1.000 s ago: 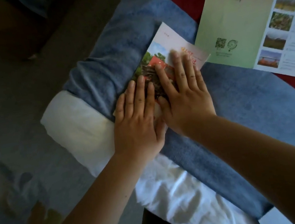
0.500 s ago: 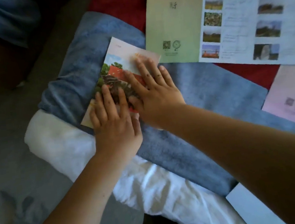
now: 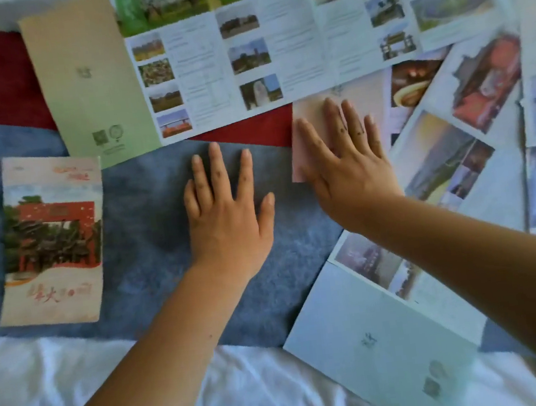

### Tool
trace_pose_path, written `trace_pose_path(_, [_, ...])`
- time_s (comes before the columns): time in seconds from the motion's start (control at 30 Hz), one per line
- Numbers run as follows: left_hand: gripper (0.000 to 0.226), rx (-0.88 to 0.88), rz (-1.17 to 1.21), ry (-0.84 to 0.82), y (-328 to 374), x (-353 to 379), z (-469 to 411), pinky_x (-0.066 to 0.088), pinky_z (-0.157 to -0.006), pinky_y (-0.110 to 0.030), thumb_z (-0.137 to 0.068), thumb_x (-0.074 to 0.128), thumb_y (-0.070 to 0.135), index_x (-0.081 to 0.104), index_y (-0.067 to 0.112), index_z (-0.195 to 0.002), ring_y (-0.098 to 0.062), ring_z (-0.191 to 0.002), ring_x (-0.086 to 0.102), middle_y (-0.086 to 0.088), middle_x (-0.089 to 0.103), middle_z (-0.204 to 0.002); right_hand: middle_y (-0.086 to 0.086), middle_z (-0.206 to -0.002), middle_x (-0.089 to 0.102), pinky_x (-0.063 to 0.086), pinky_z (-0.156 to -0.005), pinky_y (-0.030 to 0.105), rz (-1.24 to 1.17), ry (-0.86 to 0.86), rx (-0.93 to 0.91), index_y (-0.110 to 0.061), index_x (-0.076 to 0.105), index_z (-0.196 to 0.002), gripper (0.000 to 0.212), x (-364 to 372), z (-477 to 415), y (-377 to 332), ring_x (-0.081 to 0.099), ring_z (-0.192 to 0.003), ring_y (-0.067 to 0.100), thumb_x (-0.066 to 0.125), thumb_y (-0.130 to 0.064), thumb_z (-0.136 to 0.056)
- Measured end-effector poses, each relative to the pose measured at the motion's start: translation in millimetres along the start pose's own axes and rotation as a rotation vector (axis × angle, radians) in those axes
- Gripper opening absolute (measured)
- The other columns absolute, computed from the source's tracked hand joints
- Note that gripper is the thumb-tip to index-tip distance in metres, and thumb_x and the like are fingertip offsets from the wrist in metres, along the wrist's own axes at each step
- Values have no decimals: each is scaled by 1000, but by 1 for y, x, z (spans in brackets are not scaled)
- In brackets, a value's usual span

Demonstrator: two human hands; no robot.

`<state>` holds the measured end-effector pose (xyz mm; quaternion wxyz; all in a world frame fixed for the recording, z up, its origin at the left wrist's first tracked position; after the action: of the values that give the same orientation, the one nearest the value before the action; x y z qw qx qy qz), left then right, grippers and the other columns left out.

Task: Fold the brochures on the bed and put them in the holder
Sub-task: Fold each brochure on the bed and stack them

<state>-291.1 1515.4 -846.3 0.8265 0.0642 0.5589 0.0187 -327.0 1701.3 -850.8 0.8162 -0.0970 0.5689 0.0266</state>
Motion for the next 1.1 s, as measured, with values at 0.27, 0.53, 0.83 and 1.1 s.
trace_pose_path(0.27, [81, 123, -45, -19, 98, 14, -5, 10, -125, -57, -100, 15, 60, -2, 13, -164, -41, -157, -7, -21, -13, -170, 9, -172, -16, -17, -126, 42, -101, 71, 160, -29, -4, -166, 66, 11, 61, 92, -23, -157, 25, 8, -56, -107])
trace_pose_path(0.53, [85, 313, -90, -10, 182, 65, 71, 15, -124, -62, -103, 24, 65, 4, 12, -165, -44, -157, 0, -25, -3, -169, 8, -173, -5, -9, -128, 41, -112, 131, 105, -25, 3, -167, 66, 18, 89, 116, -12, -159, 24, 18, -53, -109])
trace_pose_path(0.83, [82, 311, -89, 61, 185, 82, 79, 9, -124, -63, -103, 24, 63, 6, 13, -165, -40, -158, -1, -22, 0, -171, 12, -173, 0, -4, -130, 44, -144, 216, 80, -21, 6, -167, 63, 25, 86, 119, -6, -160, 28, 21, -46, -111])
trace_pose_path(1.1, [87, 413, -160, 79, 152, 69, 56, 6, -127, -57, -99, 26, 72, 0, 23, -166, -32, -159, -4, -12, -5, -173, 11, -174, 1, -9, -128, 43, -84, 223, 89, -20, 9, -167, 62, 24, 89, 120, -6, -160, 27, 21, -46, -111])
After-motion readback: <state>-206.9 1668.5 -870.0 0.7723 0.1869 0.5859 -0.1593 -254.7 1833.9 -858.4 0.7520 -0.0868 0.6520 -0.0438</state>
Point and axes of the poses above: each hand's wrist, its own z-axis away from the middle knuckle, its own x-axis out of the palm, y = z × x, the point moved 5 cm from there along -z, towards the middle knuckle
